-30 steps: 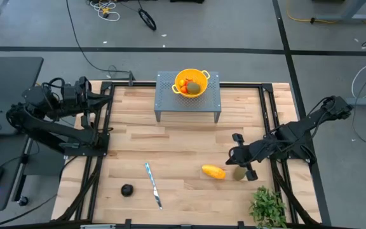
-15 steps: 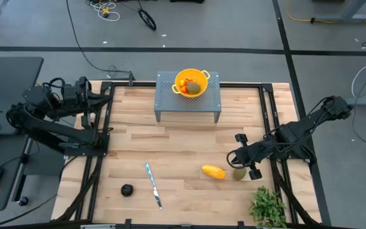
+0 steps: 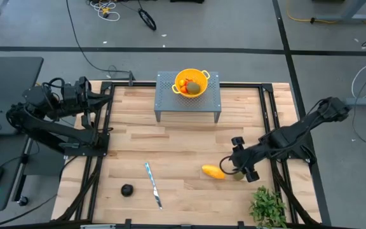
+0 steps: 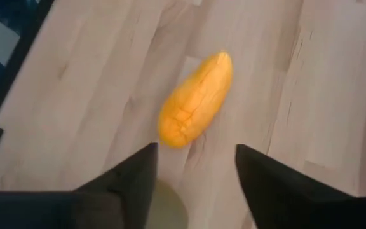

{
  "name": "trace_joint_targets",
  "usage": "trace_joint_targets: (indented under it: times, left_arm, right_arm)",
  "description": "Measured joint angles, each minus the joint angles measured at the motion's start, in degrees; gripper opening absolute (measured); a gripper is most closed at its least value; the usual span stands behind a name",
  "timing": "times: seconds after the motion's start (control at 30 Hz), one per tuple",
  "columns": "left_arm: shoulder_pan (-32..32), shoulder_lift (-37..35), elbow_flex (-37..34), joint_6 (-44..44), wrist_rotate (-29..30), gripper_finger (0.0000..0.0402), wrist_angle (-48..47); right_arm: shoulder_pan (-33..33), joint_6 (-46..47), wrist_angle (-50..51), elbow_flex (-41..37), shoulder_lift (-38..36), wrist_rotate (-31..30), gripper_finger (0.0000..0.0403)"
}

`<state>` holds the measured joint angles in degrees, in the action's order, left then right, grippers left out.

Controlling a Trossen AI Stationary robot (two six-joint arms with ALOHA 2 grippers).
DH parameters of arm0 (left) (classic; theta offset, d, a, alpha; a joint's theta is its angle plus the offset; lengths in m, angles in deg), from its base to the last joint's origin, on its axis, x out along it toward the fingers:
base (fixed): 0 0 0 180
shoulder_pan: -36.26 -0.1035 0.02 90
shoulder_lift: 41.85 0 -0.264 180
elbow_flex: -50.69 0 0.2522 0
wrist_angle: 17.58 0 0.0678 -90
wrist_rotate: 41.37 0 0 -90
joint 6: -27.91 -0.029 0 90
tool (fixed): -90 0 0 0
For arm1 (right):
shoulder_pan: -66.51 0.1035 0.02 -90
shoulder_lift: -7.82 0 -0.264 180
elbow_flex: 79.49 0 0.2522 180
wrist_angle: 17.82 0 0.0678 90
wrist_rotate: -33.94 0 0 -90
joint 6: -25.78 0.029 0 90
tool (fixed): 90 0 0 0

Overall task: Pick & Place Fruit
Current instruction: Put the kiwi into the yellow colander bowl on the shelf

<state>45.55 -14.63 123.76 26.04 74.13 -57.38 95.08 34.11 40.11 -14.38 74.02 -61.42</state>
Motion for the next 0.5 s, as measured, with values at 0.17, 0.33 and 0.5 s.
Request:
trace_joint_targets:
  times: [0.17,0.33,0.5]
  left_arm:
    - [0.00,0.00,0.00,0.08,0.00,0.0002,0.01]
    - [0.00,0.00,0.00,0.11,0.40,0.0002,0.00]
    - [0.01,0.00,0.00,0.11,0.59,0.0002,0.00]
  right_arm:
    - [0.00,0.20,2.81,-0.02,2.47,0.03,0.0296]
    - [0.02,-0.43,3.41,-0.02,3.84,3.00,0.0333]
    - [0.02,-1.17,3.43,-0.02,4.98,5.45,0.0341]
